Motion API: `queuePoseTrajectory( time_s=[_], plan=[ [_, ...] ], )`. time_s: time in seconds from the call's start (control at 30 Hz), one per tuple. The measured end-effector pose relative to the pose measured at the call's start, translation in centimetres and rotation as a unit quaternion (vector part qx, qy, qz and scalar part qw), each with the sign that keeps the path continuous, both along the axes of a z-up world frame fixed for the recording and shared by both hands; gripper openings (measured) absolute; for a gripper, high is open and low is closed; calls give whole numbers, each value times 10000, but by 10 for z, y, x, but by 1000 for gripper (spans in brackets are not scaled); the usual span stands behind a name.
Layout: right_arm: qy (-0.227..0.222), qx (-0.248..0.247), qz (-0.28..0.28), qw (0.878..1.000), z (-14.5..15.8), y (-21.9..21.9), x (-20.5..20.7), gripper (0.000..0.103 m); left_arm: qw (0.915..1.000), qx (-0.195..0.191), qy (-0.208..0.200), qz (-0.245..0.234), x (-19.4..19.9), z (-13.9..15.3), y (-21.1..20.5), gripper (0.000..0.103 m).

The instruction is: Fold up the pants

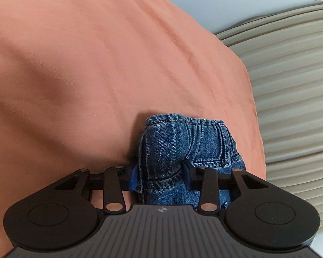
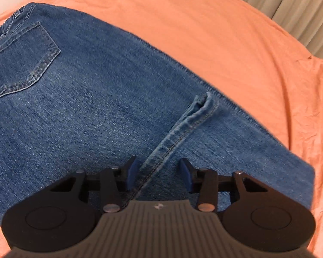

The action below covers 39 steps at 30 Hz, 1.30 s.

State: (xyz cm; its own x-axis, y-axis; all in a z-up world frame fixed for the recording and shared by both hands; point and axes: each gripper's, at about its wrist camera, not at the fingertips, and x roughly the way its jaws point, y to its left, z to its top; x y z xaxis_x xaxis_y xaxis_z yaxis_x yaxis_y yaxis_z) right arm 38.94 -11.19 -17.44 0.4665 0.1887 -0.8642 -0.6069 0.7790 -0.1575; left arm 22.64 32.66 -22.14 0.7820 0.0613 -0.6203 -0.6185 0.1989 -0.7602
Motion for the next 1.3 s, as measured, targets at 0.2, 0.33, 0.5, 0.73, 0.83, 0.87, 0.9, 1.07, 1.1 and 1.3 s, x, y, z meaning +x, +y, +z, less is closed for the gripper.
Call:
queuePoseTrajectory(
  time_s=[0.2,0.33,0.5,0.73,0.83,0.87,0.9,1.07,1.1,1.3],
  plan=[
    [-18,105,-104,9999,5,-6,-5,39,9992,297,-284,11,-9,17,-6,26],
    [-597,382,-474,9964,27,-18,-24,36,9919,1042,-692,-241,-15,56,-27,20],
    [-1062,553,-486,9916,56,-37,-54,36,9651,2197,-1128,-871,-9,123,-89,19],
    [-1425,991,-866,9810,87,-83,-86,36,9011,3678,-949,-2090,20,177,-212,19],
    [-1394,1185,-1051,9775,92,-104,-97,36,8791,3846,-780,-2704,33,173,-258,19],
    [-1405,1204,-1122,9763,91,-111,-102,36,8699,3904,-669,-2939,37,168,-274,19],
    [-1431,1202,-1203,9750,90,-119,-106,36,8603,3962,-552,-3161,42,162,-290,20],
    [-1307,1346,-1577,9695,81,-157,-123,36,8062,4163,-71,-4203,54,121,-363,21],
    [-1262,1385,-1649,9683,78,-164,-125,36,7968,4141,41,-4400,55,112,-375,23],
    [-958,1744,-1998,9594,66,-193,-136,38,7808,3845,387,-4909,49,85,-393,38]
  ],
)
